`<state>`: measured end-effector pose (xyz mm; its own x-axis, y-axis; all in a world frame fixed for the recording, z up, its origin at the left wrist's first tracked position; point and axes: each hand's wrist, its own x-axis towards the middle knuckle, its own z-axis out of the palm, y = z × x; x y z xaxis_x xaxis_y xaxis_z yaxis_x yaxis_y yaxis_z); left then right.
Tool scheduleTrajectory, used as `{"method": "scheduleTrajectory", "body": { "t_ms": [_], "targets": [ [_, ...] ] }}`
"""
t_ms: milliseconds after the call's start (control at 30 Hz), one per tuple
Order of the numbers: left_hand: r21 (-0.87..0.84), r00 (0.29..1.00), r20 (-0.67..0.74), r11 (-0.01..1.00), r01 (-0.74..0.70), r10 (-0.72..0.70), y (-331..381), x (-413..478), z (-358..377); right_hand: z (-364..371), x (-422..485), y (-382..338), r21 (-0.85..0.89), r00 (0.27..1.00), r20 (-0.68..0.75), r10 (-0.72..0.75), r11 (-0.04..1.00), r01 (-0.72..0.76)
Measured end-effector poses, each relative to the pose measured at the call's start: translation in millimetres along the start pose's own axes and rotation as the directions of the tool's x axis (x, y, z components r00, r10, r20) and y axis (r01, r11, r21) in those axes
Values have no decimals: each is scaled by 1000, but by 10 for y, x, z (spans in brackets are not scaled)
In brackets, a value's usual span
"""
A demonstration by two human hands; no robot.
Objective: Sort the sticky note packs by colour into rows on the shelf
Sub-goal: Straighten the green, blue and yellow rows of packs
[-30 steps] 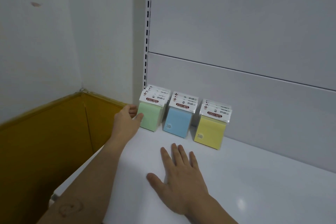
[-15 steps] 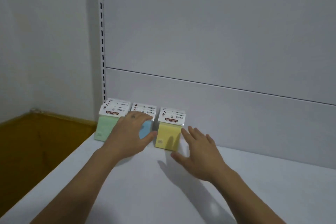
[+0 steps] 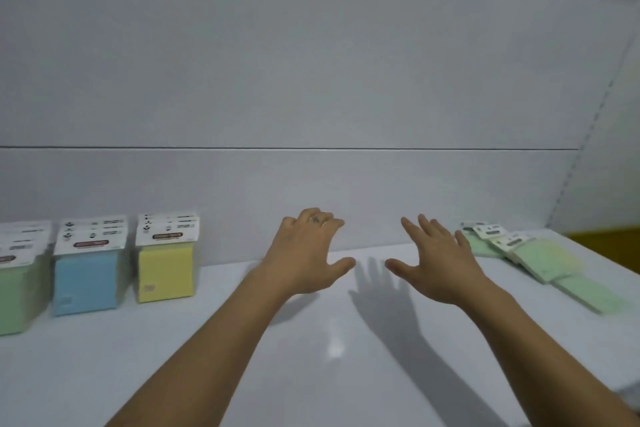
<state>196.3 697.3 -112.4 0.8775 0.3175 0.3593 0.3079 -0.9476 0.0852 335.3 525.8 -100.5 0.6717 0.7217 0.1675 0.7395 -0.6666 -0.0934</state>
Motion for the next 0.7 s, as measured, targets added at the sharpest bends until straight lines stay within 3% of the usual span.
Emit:
{"method": "scheduleTrajectory", "body": {
  "t_ms": [367,700],
  "targets": [
    [-70,976,118,982,-173,181,1453,765,610,16,-336,1851,24,932,49,360,932,-362],
    [-92,954,274,991,-97,119,2631,1371,1233,437,-274,3173,186,846,-17,533,833,-521]
  ]
}}
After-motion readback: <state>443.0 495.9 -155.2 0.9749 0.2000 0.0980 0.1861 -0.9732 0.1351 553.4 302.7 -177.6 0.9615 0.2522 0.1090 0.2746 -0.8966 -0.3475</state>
